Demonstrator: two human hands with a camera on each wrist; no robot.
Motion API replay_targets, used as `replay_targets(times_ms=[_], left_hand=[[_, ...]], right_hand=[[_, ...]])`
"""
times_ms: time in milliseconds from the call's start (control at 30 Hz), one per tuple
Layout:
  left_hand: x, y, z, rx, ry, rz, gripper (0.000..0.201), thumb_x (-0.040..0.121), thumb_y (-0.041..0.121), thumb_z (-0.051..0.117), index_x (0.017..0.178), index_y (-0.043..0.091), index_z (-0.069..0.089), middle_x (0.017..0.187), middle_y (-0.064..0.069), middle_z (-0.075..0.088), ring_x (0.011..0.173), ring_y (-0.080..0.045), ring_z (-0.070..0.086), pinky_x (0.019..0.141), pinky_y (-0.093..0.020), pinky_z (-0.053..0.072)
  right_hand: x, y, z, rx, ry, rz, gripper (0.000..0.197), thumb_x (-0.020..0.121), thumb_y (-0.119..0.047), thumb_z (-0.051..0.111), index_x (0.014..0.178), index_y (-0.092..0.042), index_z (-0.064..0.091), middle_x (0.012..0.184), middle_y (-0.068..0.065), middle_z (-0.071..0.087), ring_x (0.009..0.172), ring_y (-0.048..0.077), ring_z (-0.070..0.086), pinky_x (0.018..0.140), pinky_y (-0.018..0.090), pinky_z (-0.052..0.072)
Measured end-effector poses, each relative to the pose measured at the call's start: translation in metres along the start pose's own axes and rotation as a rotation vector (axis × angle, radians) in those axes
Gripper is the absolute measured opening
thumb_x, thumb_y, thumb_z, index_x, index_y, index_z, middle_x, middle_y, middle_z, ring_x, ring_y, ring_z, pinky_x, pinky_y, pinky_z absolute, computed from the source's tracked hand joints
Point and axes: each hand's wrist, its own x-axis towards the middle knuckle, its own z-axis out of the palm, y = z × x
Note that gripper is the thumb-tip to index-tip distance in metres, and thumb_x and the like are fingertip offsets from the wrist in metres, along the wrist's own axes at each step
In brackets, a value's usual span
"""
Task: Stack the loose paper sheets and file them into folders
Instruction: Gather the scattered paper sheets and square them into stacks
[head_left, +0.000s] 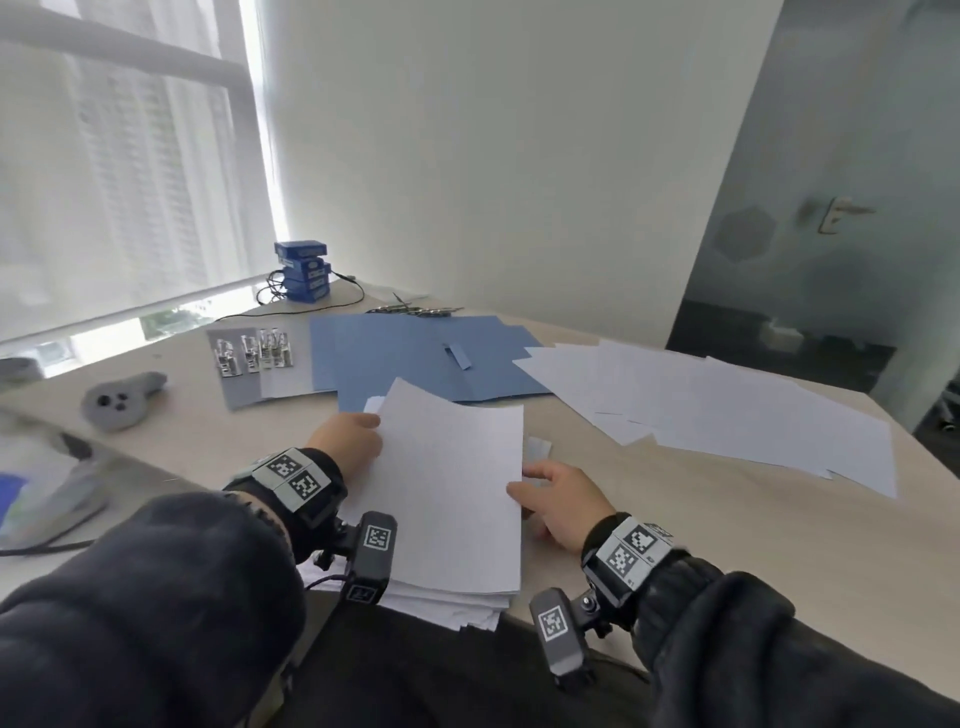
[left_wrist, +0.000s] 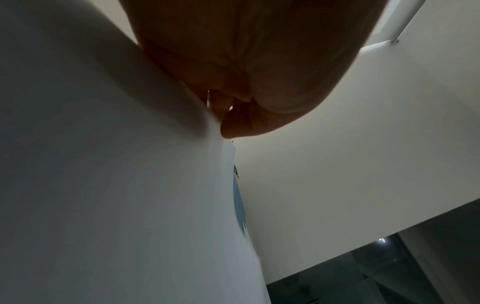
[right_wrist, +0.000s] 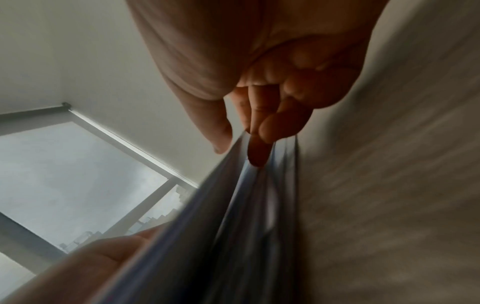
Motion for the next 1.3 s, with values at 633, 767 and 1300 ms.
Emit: replay_targets(times_ms=[633, 767, 1300], left_hand=[[-0.062, 0.097, 0.209, -0.301, -0.354, 0.278, 0.029, 0.095, 0.004, 0.056, 0.113, 0.022, 0.07, 0.11, 0.008, 0.072, 0.101, -0.004, 0.061, 0.083, -0.025, 0.043], [-0.06, 0.114, 0.264, -0.278, -0.393, 0.246, 0.027, 0.094, 0.004, 0.058, 0.11, 0.022, 0.071, 0.106, 0.009, 0.072, 0.095, -0.006, 0.062, 0.084, -0.028, 0.044], [0.018, 0.17, 0.382, -0.018, -0.223, 0.427, 0.03, 0.093, 0.019, 0.05, 0.103, 0.042, 0.067, 0.13, 0.018, 0.059, 0.111, -0.01, 0.061, 0.103, -0.039, 0.047]], right_hand=[[-0.051, 0.133, -0.211, -0.065, 0.577, 0.113, 0.011, 0.093, -0.021, 0.063, 0.091, -0.03, 0.069, 0.093, -0.007, 0.073, 0.092, 0.014, 0.066, 0.077, 0.026, 0.047], [-0.062, 0.158, -0.254, -0.094, 0.645, 0.146, 0.014, 0.093, -0.02, 0.063, 0.091, -0.033, 0.068, 0.095, -0.008, 0.07, 0.094, 0.014, 0.065, 0.081, 0.029, 0.049], [0.032, 0.186, -0.314, -0.255, 0.684, 0.156, 0.011, 0.089, -0.03, 0.06, 0.093, -0.037, 0.067, 0.106, -0.02, 0.064, 0.103, 0.011, 0.06, 0.096, 0.038, 0.049]])
